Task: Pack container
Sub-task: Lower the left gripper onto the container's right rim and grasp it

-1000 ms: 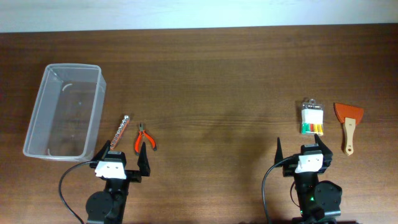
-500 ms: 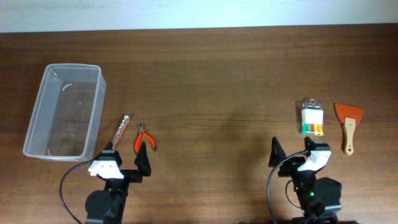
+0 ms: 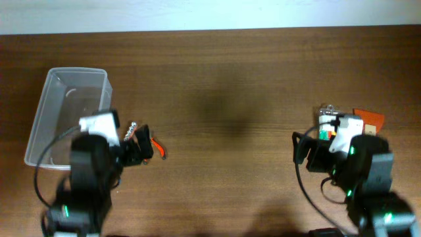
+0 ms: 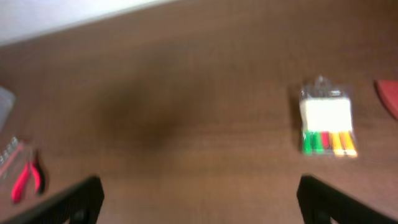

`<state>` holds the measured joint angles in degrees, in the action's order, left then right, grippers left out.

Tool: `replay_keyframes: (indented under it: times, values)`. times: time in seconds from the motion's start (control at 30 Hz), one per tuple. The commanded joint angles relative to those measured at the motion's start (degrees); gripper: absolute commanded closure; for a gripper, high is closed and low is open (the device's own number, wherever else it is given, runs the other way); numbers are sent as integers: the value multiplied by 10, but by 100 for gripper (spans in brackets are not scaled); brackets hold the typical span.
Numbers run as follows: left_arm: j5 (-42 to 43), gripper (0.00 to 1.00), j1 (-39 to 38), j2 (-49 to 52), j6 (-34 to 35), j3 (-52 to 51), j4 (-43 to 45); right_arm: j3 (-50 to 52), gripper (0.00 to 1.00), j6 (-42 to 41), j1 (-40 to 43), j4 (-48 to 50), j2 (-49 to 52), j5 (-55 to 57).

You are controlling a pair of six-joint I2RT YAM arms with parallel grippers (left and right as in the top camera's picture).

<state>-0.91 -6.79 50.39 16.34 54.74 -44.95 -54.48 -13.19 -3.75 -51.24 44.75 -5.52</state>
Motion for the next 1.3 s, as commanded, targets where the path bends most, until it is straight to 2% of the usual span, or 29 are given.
replay_keyframes:
  times: [0.0,0.07,0.1,0.17,0.27,0.4,0.5,0.57,0.87,1.13,1.27]
  values:
    - [21,1,-2,130,-42,157,-113,-113,1,34,-3,-83,82,-3]
    - [23,1,-2,218,-45,263,-228,-182,1,33,-3,-155,135,-3]
    - [23,1,-2,240,-45,284,-251,-202,1,33,-3,-175,151,-3]
    - [14,1,-2,280,-45,315,-283,-233,1,33,-3,-206,176,-3]
    - [-16,1,5,305,-34,321,-281,-243,1,33,-3,-216,193,-3]
    - [-26,1,76,309,131,321,-287,-243,1,33,-3,-221,210,-3]
    - [13,1,150,310,271,321,-290,-243,1,33,-3,-221,221,-3]
    - [39,1,206,310,337,321,-290,-243,1,33,-3,-223,229,-3]
    - [26,1,364,348,355,309,-282,-243,2,33,-3,-226,256,-3]
    - [19,1,419,411,403,247,-279,-243,1,33,-3,-224,260,-3]
    - [6,1,432,441,414,207,-250,-243,1,33,-3,-225,260,-3]
